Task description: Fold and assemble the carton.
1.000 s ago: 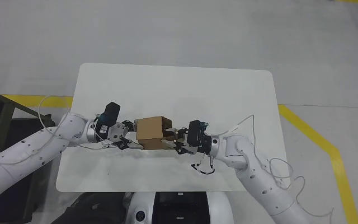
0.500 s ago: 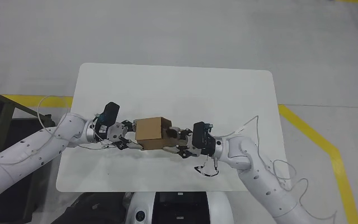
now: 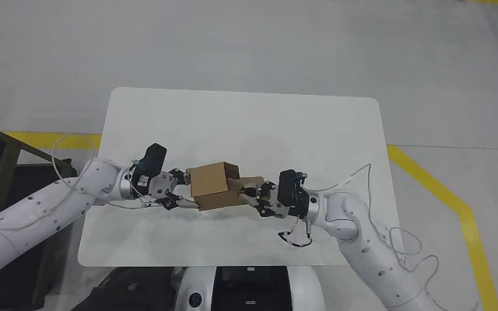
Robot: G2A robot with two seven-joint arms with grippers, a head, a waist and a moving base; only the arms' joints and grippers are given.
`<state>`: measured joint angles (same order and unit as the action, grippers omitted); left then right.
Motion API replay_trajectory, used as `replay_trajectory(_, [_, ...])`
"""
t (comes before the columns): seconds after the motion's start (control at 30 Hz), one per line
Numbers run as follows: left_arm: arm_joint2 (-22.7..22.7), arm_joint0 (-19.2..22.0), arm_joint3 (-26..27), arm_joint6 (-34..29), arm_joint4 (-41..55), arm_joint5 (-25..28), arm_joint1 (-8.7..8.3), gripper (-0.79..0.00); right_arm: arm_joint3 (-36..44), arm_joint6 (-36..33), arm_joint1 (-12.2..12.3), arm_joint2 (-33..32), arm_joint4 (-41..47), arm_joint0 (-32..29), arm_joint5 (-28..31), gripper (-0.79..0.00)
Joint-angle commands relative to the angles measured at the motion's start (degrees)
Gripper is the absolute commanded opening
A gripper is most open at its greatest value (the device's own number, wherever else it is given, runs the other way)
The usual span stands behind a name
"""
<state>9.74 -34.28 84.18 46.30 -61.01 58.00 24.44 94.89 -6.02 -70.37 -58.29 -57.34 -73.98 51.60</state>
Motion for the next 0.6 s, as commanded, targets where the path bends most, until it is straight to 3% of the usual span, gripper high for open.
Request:
replay_trajectory(0.0, [0.00, -0.05, 0.35, 0.00, -0.10, 0.00, -0.04, -0.637, -0.02, -0.32, -0.07, 0.61, 0.08, 0.40, -0.42, -0.785])
replay_trajectory(0.57, [0.00, 0.08, 0.60, 0.00, -0.75, 0.00, 0.10, -0.631, -2.65, -1.39, -0.80, 5.22, 2.67, 4.23, -0.18, -0.785])
